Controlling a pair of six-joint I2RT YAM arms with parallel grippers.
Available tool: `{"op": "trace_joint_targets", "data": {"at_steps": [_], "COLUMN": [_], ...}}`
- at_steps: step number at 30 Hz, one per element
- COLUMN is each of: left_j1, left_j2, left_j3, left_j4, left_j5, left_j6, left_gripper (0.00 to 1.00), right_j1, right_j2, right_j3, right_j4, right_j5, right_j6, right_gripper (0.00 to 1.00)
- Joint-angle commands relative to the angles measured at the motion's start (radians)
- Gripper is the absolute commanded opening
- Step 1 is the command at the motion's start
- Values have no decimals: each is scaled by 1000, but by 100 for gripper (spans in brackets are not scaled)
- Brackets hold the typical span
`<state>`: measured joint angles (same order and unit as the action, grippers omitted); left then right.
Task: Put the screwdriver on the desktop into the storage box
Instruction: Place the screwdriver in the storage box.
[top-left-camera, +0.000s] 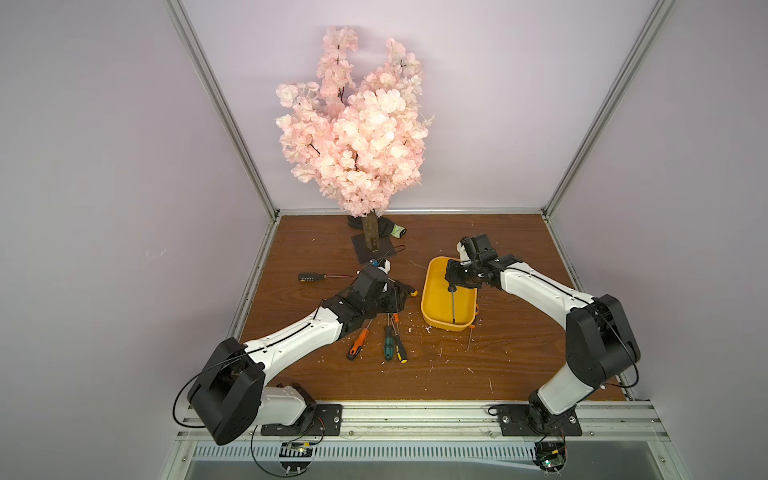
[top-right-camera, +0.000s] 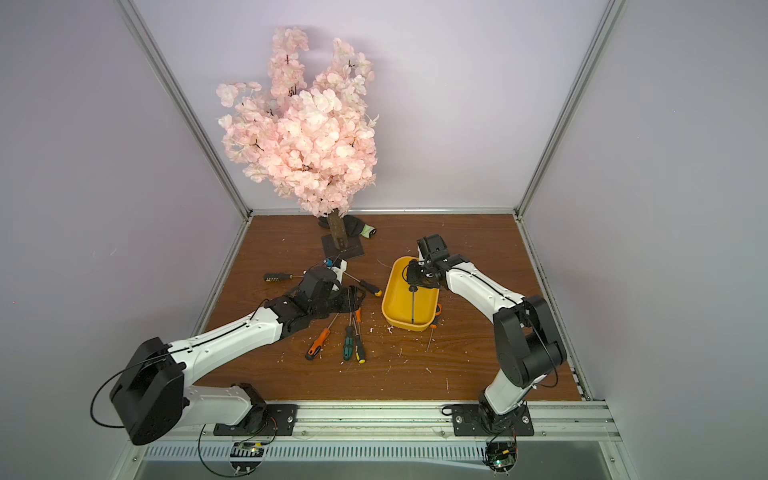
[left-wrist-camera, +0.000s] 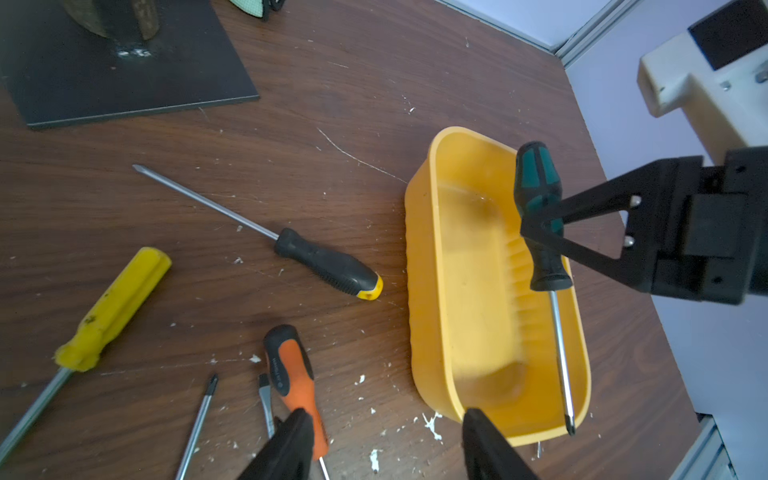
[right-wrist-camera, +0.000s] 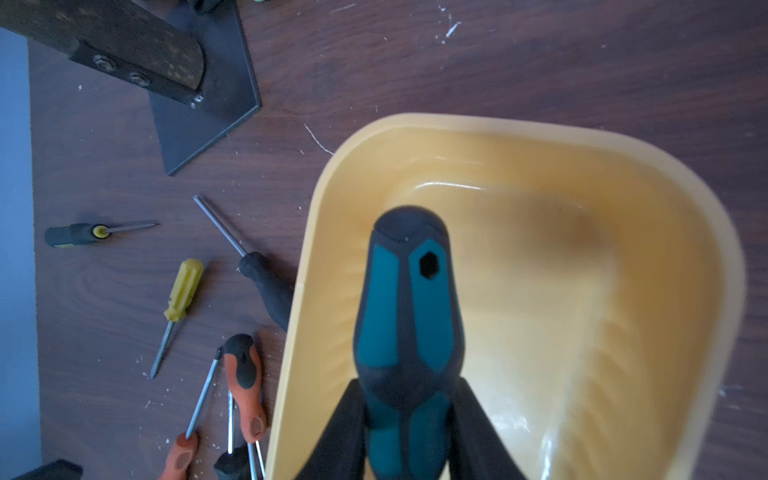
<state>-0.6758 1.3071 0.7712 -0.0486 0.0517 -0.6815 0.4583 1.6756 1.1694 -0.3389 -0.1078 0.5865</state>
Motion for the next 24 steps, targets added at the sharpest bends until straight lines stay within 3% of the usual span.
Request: {"op": "trace_joint_targets", "data": {"at_steps": [1, 18, 24], "left_j1": [14, 35, 36], "left_j2": [-38, -137, -144], "left_j3": [-20, -84, -92], "left_j4": [-43, -68, -65], "left_j5": [-35, -59, -60], "left_j6": [-1, -12, -18], "left_gripper": [61, 63, 63], "right_j1": [9, 30, 37], "right_j2": [32, 234, 250], "right_j3": [41, 119, 125], "right_j4": [88, 202, 209], "right_j5": [-20, 7, 6], "right_j6": [54, 159, 173], "right_gripper": [24, 25, 33]}}
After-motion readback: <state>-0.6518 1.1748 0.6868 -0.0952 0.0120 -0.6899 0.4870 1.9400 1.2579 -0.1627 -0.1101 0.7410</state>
